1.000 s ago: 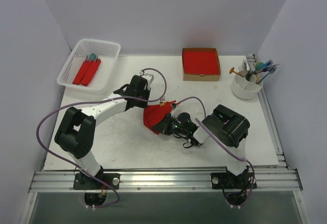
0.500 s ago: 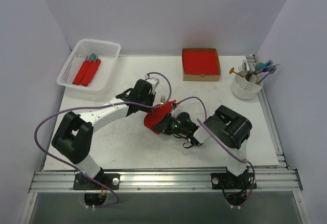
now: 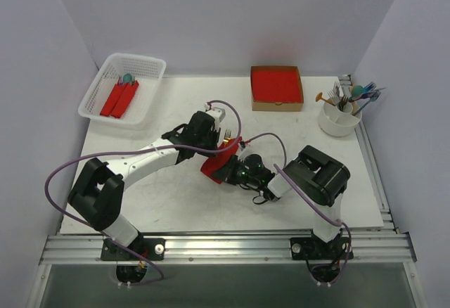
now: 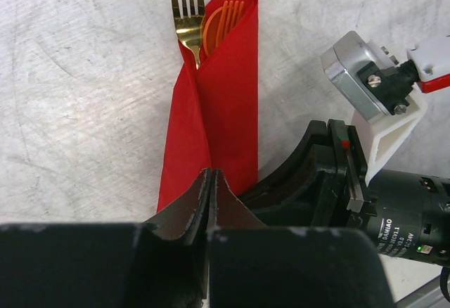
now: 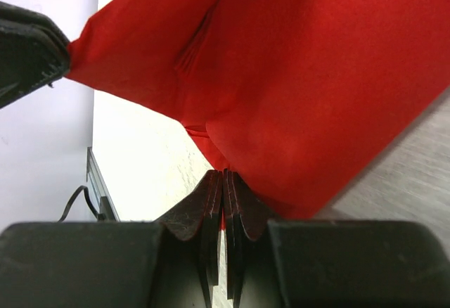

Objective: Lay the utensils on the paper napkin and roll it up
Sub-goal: Roll the napkin at the center of the board.

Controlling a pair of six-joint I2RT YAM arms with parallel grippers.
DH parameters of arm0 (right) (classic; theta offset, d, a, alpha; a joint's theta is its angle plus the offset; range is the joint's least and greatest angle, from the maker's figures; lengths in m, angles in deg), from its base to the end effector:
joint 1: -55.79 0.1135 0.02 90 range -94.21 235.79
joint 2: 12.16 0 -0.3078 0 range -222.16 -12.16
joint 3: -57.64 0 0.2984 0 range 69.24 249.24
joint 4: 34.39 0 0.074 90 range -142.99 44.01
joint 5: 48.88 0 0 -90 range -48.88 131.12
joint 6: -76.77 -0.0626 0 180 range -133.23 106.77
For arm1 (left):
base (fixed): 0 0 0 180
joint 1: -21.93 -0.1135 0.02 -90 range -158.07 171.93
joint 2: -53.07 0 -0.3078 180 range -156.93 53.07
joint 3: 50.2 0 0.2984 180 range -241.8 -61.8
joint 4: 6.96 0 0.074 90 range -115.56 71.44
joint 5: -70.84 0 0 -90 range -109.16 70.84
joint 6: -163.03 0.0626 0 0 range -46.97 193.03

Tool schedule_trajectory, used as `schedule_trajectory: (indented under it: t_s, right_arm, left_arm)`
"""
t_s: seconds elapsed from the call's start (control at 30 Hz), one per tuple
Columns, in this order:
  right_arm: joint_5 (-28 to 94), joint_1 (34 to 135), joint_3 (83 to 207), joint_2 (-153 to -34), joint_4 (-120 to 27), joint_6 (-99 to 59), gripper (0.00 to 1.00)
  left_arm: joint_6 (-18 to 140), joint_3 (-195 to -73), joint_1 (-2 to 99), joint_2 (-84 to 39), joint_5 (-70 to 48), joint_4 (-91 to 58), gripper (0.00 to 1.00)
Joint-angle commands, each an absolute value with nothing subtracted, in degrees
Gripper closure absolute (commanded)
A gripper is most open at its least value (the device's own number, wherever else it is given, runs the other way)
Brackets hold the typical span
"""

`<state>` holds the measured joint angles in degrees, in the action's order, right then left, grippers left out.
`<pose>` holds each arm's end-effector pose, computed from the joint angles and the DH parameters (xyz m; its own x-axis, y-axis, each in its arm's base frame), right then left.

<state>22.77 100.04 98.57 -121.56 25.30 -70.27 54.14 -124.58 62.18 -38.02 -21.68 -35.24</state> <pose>0.2467 0.2678 0.1059 -0.8022 0.3303 -0.4974 -0.3898 0.3411 0.8554 0.3133 -0.2617 0.2389 -0.7118 0.1788 -0.6792 0.4136 0.8883 -0.1996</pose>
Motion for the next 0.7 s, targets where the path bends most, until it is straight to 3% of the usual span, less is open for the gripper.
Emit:
schedule_trajectory:
  t_s: [0.0,0.67]
  right_arm:
    - [26.0,99.7,97.5,-118.8,23.7,-70.0,0.96]
    - [28.2,99.4,96.6,-116.8,22.8,-69.5,0.94]
  left_arm:
    - [52.3,-124.8,62.8,-36.8,-19.9,-32.7,0.98]
    - [46.1,-128.3,63.0,-42.8,-17.2,-27.3,0.97]
